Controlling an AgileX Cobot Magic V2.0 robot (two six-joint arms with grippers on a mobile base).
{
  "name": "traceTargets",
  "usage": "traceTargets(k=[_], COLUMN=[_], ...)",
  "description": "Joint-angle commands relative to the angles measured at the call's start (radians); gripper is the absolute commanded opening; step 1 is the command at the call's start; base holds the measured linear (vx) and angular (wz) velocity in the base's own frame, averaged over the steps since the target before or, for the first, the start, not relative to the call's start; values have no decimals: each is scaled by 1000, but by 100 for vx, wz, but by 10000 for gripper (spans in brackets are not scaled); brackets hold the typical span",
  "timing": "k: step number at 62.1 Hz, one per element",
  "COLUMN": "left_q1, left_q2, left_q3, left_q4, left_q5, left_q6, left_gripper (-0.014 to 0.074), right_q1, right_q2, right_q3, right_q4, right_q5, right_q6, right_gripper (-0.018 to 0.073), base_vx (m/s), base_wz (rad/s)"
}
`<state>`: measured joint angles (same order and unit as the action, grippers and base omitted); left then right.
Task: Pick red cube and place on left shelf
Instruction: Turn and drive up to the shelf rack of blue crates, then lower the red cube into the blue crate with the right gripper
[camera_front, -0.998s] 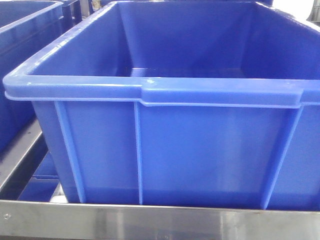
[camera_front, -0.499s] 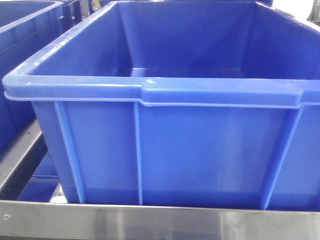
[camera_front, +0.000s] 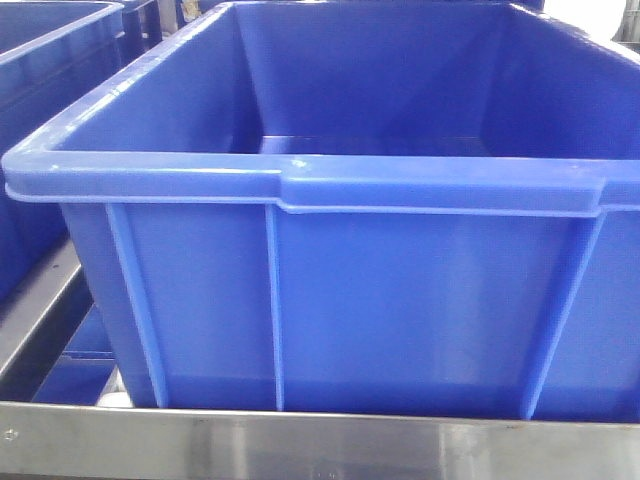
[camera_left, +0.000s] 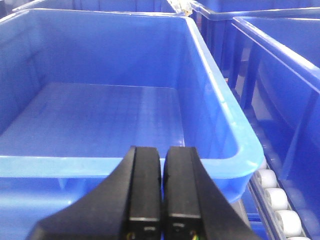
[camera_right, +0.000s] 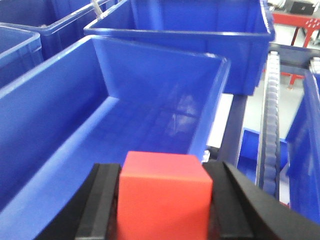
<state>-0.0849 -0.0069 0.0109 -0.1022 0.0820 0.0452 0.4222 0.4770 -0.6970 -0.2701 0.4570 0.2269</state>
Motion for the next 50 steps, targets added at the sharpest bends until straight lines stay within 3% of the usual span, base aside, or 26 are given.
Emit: traceTargets(k=[1,21,34,50], left_q1=[-5,-5,-5,-5], left_q2=[-12,-12,-12,-12], left_q3=[24,24,24,24], left_q4=[-1,-1,-1,-1], left_q5=[-88,-88,-88,-88], left_q6=[-5,-5,-5,-5], left_gripper=[102,102,102,102], right_q1=[27,236,247,247], right_q2=[153,661,954,1213], right_q3=[-127,-477,-657,-796], right_q4=[-20,-20,-11,0], right_q5=[-17,244,385,391], right_q6=[-46,-72,-13,30], right_gripper=[139,139,139,139], base_vx=[0,0,0,0], base_wz=[0,0,0,0])
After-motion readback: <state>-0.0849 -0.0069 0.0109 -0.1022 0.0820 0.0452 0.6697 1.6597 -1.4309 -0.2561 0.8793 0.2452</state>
